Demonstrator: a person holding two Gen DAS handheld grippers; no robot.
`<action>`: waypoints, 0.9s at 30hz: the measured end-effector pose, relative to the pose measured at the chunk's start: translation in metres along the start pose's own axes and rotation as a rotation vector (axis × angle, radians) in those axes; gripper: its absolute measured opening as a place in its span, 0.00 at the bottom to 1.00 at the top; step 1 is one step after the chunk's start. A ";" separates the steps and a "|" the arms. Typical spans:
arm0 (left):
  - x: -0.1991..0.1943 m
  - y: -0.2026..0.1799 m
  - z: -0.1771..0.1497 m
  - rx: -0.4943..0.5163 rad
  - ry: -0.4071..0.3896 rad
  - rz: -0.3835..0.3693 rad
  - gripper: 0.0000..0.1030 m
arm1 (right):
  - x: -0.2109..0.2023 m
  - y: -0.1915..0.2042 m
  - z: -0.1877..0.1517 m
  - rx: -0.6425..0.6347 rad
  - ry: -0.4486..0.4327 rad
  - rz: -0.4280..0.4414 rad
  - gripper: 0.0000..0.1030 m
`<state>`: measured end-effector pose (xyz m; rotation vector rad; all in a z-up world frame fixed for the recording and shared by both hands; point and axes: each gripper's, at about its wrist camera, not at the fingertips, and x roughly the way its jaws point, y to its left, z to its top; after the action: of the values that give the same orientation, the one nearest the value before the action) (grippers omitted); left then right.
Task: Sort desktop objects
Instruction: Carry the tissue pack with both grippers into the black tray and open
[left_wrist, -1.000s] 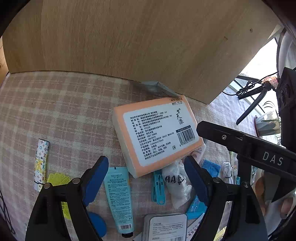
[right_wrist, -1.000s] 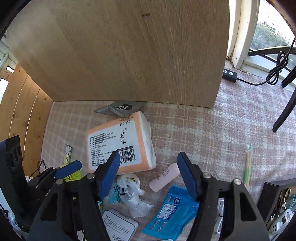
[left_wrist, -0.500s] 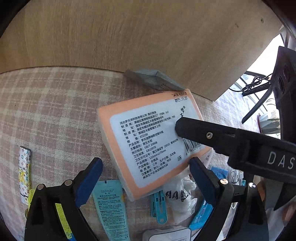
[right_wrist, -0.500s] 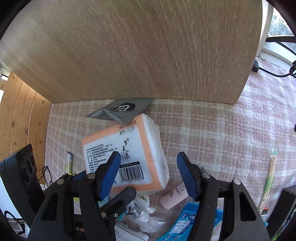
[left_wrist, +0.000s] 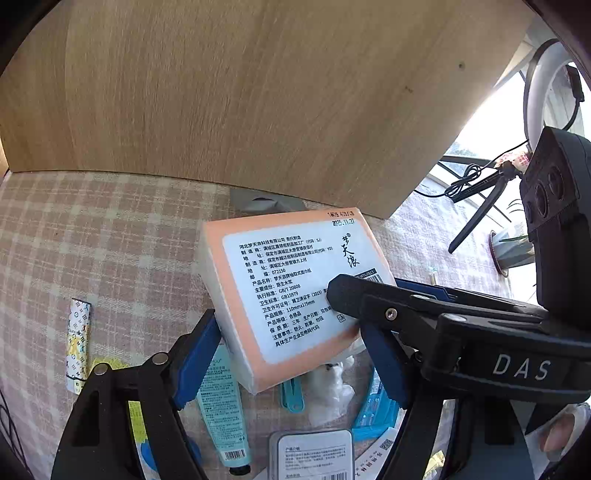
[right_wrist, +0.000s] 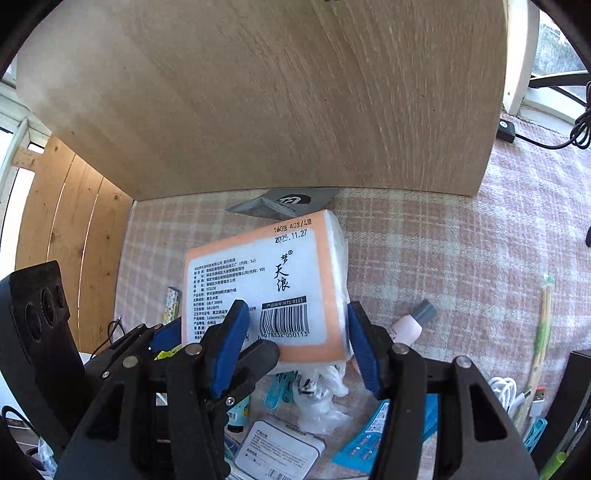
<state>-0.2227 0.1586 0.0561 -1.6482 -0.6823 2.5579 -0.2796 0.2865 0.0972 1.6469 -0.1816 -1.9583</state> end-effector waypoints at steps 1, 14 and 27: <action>-0.007 -0.004 -0.003 0.006 -0.010 -0.004 0.72 | -0.010 -0.002 -0.002 0.000 -0.008 0.008 0.52; -0.088 -0.094 -0.078 0.146 -0.058 -0.060 0.72 | -0.128 -0.010 -0.109 -0.007 -0.171 -0.011 0.52; -0.056 -0.268 -0.143 0.251 -0.026 -0.144 0.72 | -0.229 -0.152 -0.201 0.105 -0.242 -0.077 0.52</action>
<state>-0.1299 0.4363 0.1544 -1.4366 -0.4410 2.4500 -0.1232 0.5773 0.1799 1.4962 -0.3219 -2.2389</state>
